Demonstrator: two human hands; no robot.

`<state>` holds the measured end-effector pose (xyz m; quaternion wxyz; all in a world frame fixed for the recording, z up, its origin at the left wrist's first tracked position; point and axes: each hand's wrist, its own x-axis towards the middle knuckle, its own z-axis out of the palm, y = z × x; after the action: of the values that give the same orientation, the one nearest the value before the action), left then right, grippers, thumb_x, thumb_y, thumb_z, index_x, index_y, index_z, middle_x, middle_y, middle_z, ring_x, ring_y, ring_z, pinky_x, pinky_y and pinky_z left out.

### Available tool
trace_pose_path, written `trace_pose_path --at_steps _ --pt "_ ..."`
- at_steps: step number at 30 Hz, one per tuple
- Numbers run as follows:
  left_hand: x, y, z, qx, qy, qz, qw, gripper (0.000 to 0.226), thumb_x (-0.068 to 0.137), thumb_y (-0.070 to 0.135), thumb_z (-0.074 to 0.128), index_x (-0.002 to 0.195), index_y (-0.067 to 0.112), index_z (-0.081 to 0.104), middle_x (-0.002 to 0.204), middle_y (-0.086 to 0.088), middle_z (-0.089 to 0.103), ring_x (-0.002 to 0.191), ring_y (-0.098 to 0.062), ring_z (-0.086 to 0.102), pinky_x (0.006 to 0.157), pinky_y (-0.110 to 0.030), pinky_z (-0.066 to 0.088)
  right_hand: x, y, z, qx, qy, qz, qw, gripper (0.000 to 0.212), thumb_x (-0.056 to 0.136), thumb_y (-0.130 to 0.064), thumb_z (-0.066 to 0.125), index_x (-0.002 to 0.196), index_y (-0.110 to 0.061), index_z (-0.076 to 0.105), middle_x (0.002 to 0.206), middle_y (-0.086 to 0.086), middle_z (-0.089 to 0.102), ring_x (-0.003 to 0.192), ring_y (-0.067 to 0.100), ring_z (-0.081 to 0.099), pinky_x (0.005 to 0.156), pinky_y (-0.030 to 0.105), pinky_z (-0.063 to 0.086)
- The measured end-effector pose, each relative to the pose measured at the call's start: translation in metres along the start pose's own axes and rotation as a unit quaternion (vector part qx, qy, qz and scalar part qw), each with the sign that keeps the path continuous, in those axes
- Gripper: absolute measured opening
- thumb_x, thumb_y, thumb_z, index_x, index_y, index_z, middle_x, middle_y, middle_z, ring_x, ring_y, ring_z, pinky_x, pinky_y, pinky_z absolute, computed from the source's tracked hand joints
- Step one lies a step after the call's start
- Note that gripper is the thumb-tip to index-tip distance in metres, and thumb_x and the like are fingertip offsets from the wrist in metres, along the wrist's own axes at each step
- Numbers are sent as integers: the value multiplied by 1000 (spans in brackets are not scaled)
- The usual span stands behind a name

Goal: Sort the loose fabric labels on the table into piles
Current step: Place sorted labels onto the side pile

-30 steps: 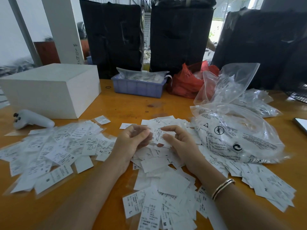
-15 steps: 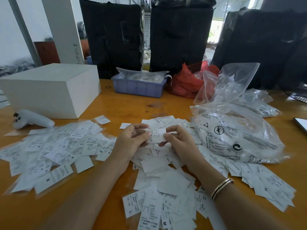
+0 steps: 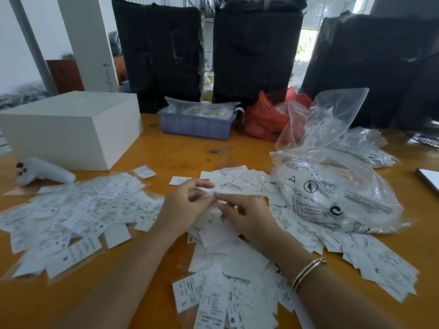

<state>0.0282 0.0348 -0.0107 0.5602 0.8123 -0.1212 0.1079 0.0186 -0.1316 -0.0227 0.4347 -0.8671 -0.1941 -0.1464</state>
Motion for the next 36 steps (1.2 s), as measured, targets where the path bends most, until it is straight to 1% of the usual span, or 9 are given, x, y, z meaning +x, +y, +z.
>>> trace_pose_path --at_steps 3,6,14,18,20,23,27,32,36 --pt "7 -3 -13 11 125 -21 992 17 87 27 63 93 42 59 86 16 67 71 -3 60 51 -21 52 2 -1 -7 163 2 40 986 48 88 -18 41 129 -39 52 76 -19 51 59 0 41 55 12 34" --pt "13 -15 -32 71 253 -64 963 27 89 19 62 113 32 58 111 4 61 85 -12 59 61 -27 52 12 2 -16 279 3 119 953 65 76 3 33 135 -21 43 81 -4 46 63 6 39 59 17 36" --pt "10 -34 -45 460 241 -102 849 40 84 14 67 122 18 58 129 -14 50 117 -34 42 90 -48 35 9 10 -13 285 33 99 953 62 86 13 49 116 -41 49 81 -11 55 80 5 54 78 20 48" --pt "7 -10 -20 273 168 86 943 24 90 28 60 111 19 64 118 1 58 116 -22 49 94 -36 36 10 7 -12 327 42 88 940 51 85 7 58 115 -34 55 76 -12 62 82 10 64 79 17 49" --pt "-1 3 -4 132 38 70 988 37 89 50 50 114 25 61 112 13 58 111 -11 52 91 -27 40 10 6 -12 341 45 74 936 48 85 7 59 116 -29 56 77 -10 63 81 13 66 79 19 50" --pt "-5 3 7 92 -65 28 993 57 76 73 50 113 31 62 109 18 60 105 -2 52 87 -27 43 11 6 -10 336 37 67 939 45 85 7 59 115 -27 58 78 -10 65 79 9 66 76 19 50" --pt "-1 -1 9 74 -16 22 997 1 83 35 68 82 34 69 81 16 67 83 0 58 68 -9 42 10 6 -9 303 36 70 950 39 89 -2 58 116 -30 56 86 -9 67 85 11 66 78 22 51" --pt "2 -5 3 -94 73 -76 990 5 87 28 64 88 25 69 79 19 72 75 13 61 58 -5 43 10 9 -10 28 116 60 991 30 92 -9 54 109 -33 60 106 -15 62 105 8 56 90 17 44" --pt "3 -6 2 -107 104 -94 984 4 89 28 63 86 28 66 78 19 71 74 11 61 66 -17 40 10 9 2 -201 -5 79 976 42 87 -24 53 129 -26 53 130 -9 56 123 12 43 106 34 23"
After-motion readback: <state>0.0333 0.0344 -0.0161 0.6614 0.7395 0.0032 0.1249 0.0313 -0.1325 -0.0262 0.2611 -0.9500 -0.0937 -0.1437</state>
